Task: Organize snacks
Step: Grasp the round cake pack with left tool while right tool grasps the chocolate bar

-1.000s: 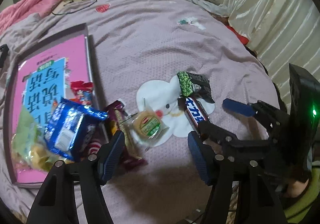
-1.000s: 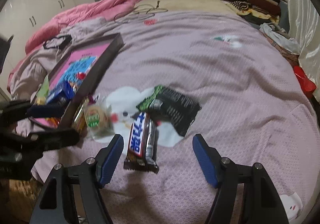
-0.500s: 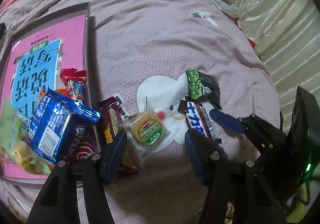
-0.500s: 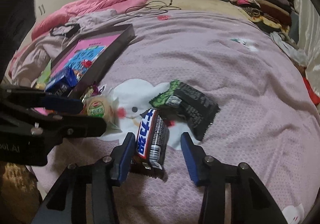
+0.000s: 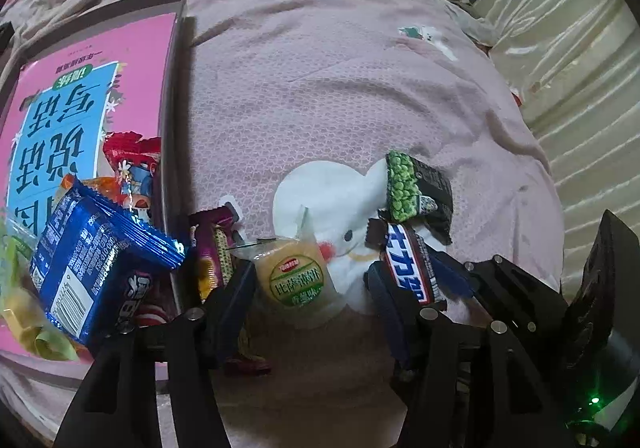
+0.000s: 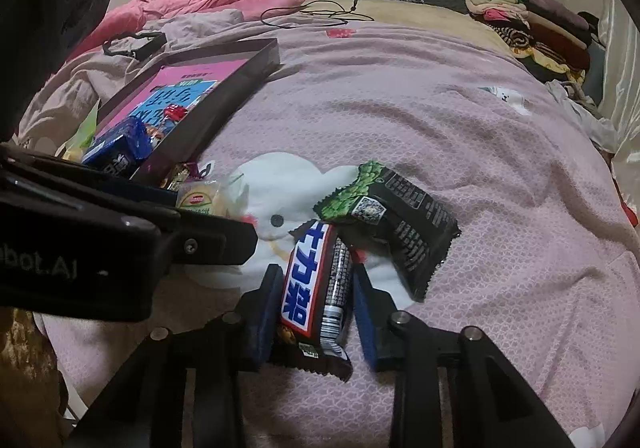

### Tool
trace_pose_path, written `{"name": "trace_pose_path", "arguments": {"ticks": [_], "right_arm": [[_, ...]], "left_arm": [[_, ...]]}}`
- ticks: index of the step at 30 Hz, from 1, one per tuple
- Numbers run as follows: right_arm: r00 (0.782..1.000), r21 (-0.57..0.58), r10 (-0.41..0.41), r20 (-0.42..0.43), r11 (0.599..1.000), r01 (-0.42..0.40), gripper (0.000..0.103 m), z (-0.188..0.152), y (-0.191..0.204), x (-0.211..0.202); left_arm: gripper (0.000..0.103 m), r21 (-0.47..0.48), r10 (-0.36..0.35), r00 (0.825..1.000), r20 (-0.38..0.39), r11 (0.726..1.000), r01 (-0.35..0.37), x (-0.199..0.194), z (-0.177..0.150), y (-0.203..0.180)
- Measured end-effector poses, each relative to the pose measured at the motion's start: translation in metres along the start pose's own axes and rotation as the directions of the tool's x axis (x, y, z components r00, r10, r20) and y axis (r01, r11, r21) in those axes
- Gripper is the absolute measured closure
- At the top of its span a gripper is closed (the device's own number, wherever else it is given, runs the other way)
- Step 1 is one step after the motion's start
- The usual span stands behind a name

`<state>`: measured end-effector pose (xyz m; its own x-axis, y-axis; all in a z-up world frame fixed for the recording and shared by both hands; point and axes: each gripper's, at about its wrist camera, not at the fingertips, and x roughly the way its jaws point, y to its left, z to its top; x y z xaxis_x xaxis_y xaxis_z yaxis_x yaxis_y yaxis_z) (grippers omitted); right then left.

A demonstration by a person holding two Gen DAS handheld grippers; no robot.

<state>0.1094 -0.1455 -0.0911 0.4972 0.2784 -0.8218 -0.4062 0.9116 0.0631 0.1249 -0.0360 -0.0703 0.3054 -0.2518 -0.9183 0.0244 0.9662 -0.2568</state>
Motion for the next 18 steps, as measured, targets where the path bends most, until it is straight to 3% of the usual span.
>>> {"name": "trace_pose_path", "arguments": {"ticks": [7, 18], "right_arm": [[0.998, 0.065, 0.058, -0.002, 0.996, -0.058, 0.073, -0.004, -0.015, -0.008], [0.991, 0.148, 0.13, 0.032, 0.98, -0.133, 0.073, -0.005, -0.025, -0.014]], "left_arm": [[0.067, -0.015, 0.02, 1.0, 0.001, 1.0, -0.02, 0.005, 0.005, 0.001], [0.069, 0.024, 0.007, 0.999, 0.036, 1.0, -0.008, -0.009, -0.007, 0.0]]}}
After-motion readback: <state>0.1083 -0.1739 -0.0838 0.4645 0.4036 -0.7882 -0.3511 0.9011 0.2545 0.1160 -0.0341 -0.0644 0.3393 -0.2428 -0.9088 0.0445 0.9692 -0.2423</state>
